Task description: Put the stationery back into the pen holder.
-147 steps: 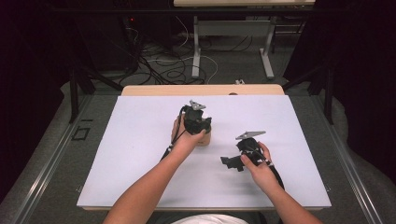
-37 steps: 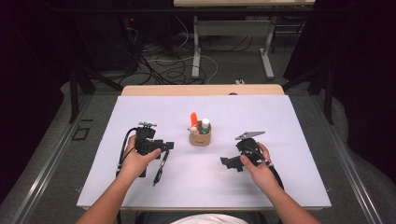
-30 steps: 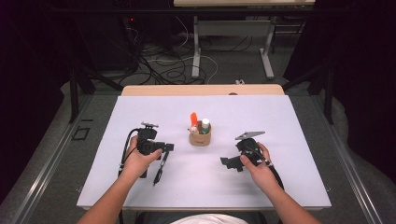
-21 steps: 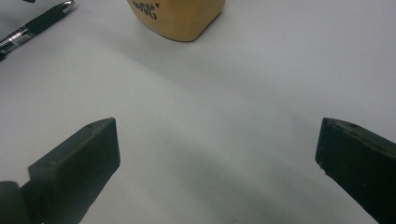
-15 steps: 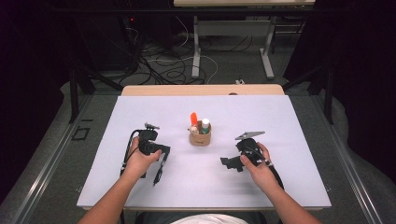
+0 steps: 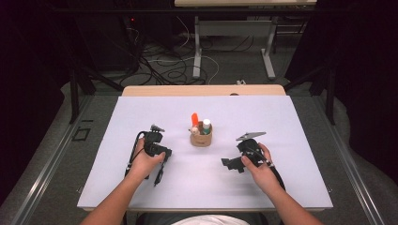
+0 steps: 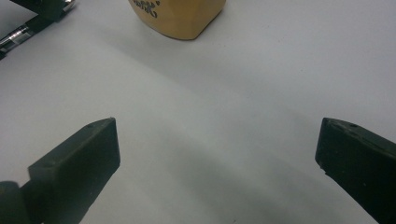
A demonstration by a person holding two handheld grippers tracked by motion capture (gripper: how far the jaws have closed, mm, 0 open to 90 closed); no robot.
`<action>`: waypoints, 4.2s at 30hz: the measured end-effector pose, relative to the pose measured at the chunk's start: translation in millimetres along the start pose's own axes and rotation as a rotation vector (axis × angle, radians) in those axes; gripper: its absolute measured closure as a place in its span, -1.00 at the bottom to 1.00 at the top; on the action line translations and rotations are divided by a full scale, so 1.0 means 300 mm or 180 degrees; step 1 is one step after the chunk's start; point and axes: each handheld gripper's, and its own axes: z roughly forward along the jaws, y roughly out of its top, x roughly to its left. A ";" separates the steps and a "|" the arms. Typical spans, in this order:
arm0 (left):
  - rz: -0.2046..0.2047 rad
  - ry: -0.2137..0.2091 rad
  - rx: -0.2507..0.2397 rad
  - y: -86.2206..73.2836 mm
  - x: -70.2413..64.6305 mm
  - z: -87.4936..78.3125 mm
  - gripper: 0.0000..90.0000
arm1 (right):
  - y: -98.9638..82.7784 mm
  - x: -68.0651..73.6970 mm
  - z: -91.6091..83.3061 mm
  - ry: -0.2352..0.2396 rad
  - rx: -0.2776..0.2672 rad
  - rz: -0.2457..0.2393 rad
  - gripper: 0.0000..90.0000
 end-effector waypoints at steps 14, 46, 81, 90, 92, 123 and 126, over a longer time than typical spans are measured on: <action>-0.0147 -0.0028 0.0013 0.000 0.000 0.001 0.78 | -0.001 -0.002 0.000 -0.0007 -0.0036 -0.0013 -1.00; -0.0072 -0.0482 -0.0357 -0.009 -0.017 -0.100 0.79 | 0.006 0.002 -0.011 0.0068 -0.0107 0.0063 -1.00; 0.0294 -0.1000 -0.1189 -0.048 -0.177 -0.170 0.79 | 0.032 0.109 -0.031 0.0816 -0.0351 0.0119 -0.19; 0.0412 -0.1104 -0.1179 -0.063 -0.230 -0.147 0.79 | 0.041 0.136 -0.032 0.1068 -0.0309 0.0299 -0.16; 0.0424 -0.1122 -0.1182 -0.065 -0.240 -0.142 0.79 | 0.042 0.139 -0.031 0.1089 -0.0320 0.0334 -0.16; 0.0619 -0.1199 -0.1335 -0.090 -0.322 -0.127 0.79 | 0.037 0.183 -0.026 0.1400 -0.0142 0.0862 0.02; 0.0641 -0.1198 -0.1346 -0.093 -0.330 -0.127 0.79 | 0.037 0.184 -0.027 0.1427 -0.0145 0.0905 0.12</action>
